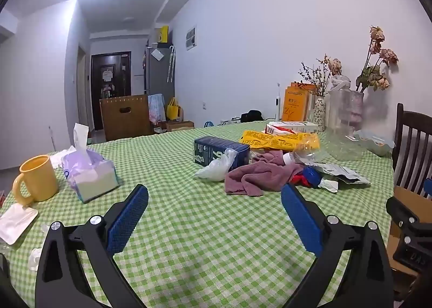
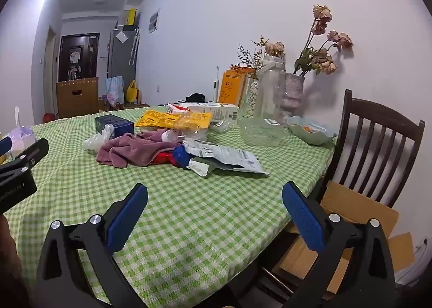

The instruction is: Collect trash

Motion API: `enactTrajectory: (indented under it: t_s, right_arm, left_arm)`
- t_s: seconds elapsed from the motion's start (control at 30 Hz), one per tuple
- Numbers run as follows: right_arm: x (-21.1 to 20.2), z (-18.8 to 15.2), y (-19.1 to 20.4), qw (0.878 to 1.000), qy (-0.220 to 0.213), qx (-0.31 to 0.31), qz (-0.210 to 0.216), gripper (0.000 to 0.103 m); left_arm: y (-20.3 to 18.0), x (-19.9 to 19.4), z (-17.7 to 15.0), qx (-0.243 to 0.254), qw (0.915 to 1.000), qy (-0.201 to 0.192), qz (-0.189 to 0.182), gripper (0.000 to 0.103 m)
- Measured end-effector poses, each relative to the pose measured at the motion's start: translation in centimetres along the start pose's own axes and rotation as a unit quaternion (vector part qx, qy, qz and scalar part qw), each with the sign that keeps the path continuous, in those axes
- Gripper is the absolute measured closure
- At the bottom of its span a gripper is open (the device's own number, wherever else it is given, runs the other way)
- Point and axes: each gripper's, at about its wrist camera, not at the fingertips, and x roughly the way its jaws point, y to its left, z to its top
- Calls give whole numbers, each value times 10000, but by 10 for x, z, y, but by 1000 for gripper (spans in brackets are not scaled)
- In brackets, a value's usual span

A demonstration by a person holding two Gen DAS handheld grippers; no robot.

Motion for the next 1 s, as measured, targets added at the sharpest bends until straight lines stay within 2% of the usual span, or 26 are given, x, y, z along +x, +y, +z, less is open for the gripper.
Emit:
enactTrajectory:
  t_s: [0.1,0.3,1.0]
  right_arm:
    - [-4,-2,1,10000,-40,44,-20,7]
    - [-2,3,-3,9998,83,80,130,7]
    - [-4,-2,-5,10000,-6,16,-38,7]
  left_arm:
    - [-1,0,0,115,9999,-35,46,7]
    - [1,0,-1,37,10000,32,28,7]
    - [1,0,0,11,10000,31,27,7]
